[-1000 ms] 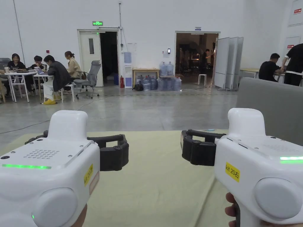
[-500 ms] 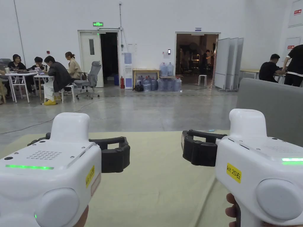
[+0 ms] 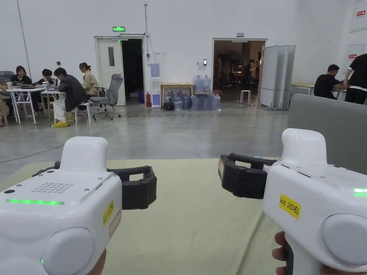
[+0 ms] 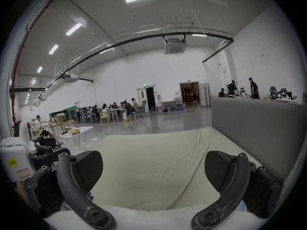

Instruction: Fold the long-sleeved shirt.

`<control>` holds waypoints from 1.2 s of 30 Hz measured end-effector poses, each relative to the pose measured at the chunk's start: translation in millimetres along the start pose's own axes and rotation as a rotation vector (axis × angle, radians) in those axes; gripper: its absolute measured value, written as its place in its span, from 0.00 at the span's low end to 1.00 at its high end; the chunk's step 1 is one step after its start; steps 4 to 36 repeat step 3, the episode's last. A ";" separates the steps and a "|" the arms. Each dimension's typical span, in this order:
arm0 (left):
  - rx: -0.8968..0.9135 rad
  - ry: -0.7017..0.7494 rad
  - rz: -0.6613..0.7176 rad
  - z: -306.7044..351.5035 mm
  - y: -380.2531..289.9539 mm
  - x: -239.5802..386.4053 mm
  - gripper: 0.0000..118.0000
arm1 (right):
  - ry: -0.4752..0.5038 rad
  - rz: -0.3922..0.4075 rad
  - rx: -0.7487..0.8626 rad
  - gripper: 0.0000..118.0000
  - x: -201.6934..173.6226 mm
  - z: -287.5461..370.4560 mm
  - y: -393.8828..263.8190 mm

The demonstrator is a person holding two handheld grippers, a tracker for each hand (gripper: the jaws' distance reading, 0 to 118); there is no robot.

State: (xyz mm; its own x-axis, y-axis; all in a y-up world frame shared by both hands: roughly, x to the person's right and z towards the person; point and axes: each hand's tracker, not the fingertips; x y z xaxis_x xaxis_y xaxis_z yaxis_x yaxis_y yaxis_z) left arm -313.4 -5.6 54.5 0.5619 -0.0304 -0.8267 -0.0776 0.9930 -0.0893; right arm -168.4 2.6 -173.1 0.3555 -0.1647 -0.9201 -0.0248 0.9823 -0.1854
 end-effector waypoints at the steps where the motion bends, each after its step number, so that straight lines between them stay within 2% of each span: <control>1: 0.000 0.000 0.000 0.1 0.2 0.2 1.00 | 0.008 -0.002 0.003 1.00 0.4 0.6 -0.1; 36: 0.001 0.000 -0.003 1.1 0.7 0.9 1.00 | 0.006 0.005 -0.006 1.00 -1.1 0.2 -0.5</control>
